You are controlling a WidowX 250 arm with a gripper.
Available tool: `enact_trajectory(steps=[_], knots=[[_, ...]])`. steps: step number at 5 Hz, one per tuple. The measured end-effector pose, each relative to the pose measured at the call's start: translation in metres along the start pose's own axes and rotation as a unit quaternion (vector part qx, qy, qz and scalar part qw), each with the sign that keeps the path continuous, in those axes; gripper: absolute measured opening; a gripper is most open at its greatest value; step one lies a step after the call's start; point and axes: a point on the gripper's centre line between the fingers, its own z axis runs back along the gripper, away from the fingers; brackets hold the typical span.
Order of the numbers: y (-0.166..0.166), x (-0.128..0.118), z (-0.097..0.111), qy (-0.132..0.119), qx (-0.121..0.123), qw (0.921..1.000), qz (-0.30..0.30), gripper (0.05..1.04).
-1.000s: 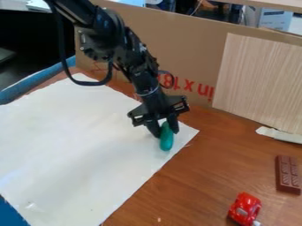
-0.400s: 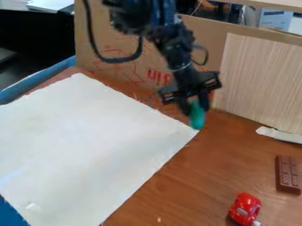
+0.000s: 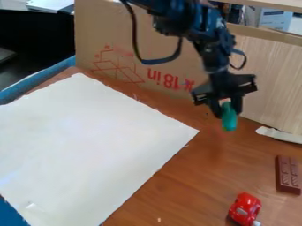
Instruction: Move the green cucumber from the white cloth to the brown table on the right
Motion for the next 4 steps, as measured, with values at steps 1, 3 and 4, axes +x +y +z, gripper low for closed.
enact_trajectory(steps=[1,3,4], knots=[[0.0004,-0.0091,-0.0262,0.012,0.028,0.9994,-0.015,0.441],[0.0005,-0.0087,-0.0315,-0.001,0.036,0.9990,-0.028,0.487],[0.0022,-0.0113,-0.0326,0.008,0.031,0.9990,-0.032,0.789]])
